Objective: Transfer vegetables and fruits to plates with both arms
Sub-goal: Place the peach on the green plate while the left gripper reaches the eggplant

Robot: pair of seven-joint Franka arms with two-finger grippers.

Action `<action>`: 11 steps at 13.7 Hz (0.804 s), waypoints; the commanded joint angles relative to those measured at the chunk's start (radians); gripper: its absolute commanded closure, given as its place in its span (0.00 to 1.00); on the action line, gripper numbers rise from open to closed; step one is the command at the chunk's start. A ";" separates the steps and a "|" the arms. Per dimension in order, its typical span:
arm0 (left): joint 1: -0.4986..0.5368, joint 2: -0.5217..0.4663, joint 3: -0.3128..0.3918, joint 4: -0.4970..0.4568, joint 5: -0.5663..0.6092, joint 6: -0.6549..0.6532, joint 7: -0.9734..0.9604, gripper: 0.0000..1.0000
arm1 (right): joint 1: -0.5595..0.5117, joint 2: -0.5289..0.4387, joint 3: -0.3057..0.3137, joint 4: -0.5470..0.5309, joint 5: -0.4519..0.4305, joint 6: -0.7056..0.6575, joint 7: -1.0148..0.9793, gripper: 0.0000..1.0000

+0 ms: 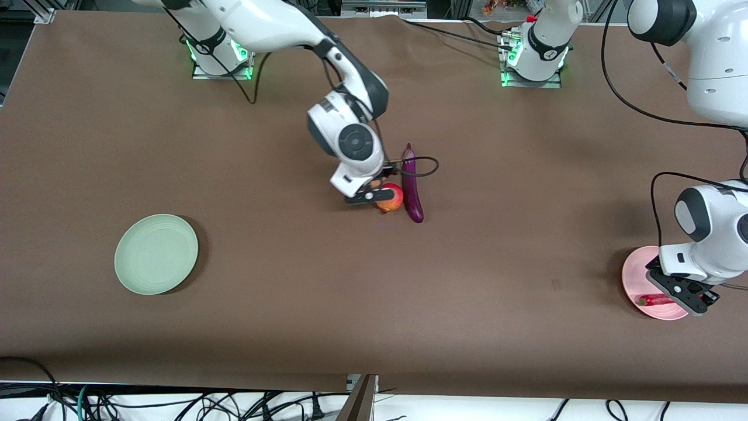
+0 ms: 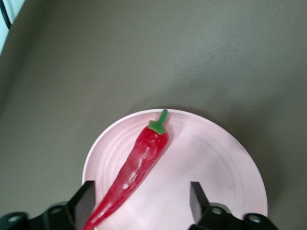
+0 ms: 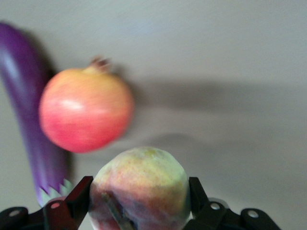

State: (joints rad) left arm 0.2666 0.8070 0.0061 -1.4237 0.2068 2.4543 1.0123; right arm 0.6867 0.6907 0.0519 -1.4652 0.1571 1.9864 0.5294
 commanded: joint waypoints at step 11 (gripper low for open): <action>-0.125 -0.215 -0.075 -0.006 -0.124 -0.532 -0.617 0.00 | -0.460 0.027 -0.372 -0.018 -0.005 0.055 -1.158 0.76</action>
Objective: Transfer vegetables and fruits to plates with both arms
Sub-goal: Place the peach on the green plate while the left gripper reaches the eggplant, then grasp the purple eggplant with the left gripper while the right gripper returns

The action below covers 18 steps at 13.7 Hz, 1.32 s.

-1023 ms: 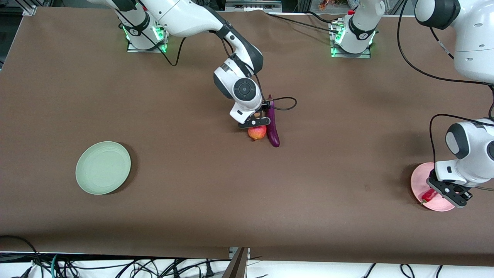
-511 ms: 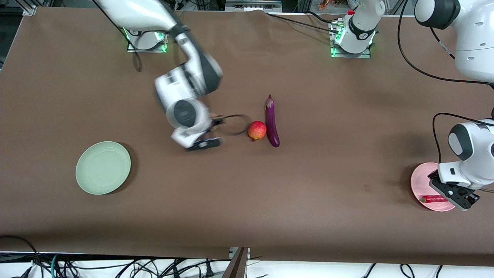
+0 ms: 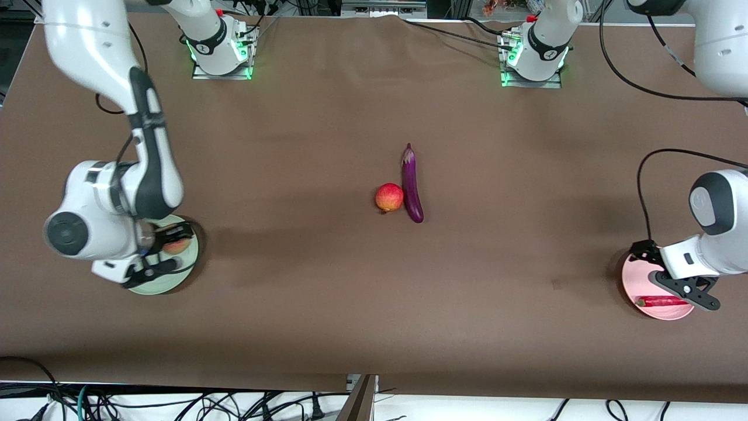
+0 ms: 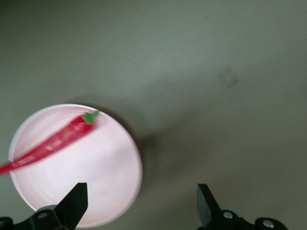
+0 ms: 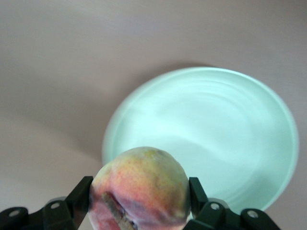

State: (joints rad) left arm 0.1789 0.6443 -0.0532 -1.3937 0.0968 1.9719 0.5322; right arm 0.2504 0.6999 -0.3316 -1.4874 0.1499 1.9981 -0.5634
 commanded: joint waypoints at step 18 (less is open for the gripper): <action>-0.174 -0.174 -0.596 -0.656 0.000 0.502 -1.212 0.00 | 0.027 -0.003 0.019 0.009 0.247 0.150 0.101 0.00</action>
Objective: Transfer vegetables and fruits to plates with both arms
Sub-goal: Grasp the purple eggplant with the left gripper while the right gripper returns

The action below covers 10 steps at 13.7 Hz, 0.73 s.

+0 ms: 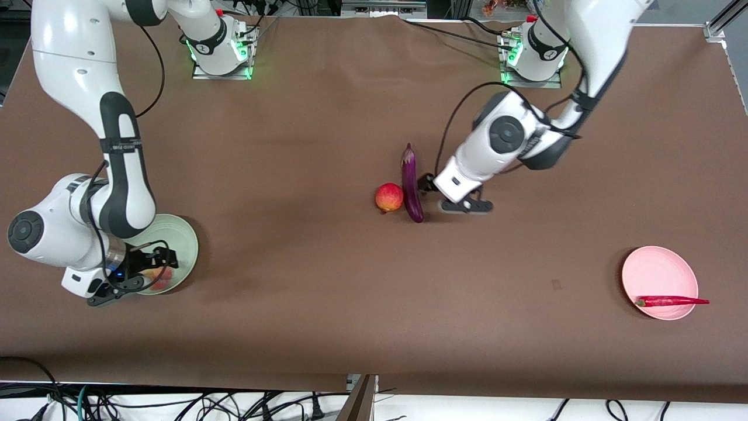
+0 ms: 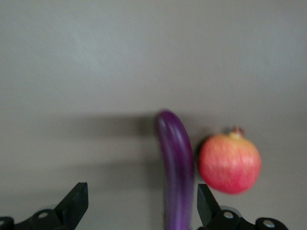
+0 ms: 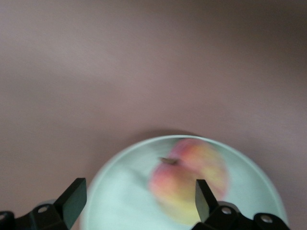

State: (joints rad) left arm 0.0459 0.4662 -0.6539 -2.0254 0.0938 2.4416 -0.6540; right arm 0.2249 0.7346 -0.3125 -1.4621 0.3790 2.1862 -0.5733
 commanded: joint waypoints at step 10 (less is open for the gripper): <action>-0.149 0.198 0.036 -0.024 0.254 0.190 -0.067 0.30 | 0.436 -0.069 0.000 -0.018 0.021 -0.091 0.795 0.00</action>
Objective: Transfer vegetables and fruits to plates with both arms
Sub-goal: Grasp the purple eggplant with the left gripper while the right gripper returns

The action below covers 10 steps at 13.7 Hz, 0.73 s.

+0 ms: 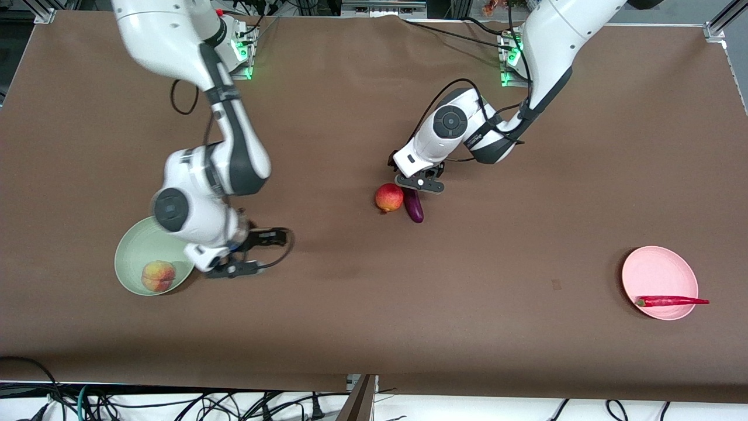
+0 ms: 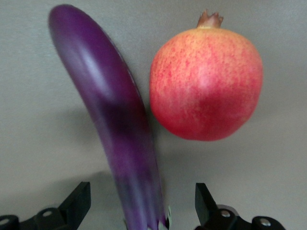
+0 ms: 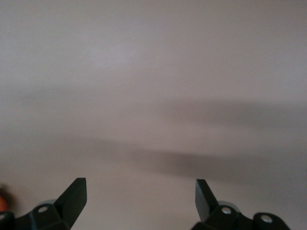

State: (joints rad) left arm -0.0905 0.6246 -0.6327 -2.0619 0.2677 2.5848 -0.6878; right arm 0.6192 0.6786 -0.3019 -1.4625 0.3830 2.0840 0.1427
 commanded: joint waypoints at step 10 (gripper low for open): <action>0.213 -0.136 0.038 0.031 0.186 -0.164 0.095 1.00 | 0.146 0.062 0.191 -0.019 0.060 0.353 0.486 0.00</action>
State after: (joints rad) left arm 0.0528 0.5831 -0.5869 -2.0210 0.4346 2.4987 -0.6660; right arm 0.7133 0.7216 -0.1152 -1.4728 0.4349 2.3766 0.5691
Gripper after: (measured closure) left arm 0.656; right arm 0.000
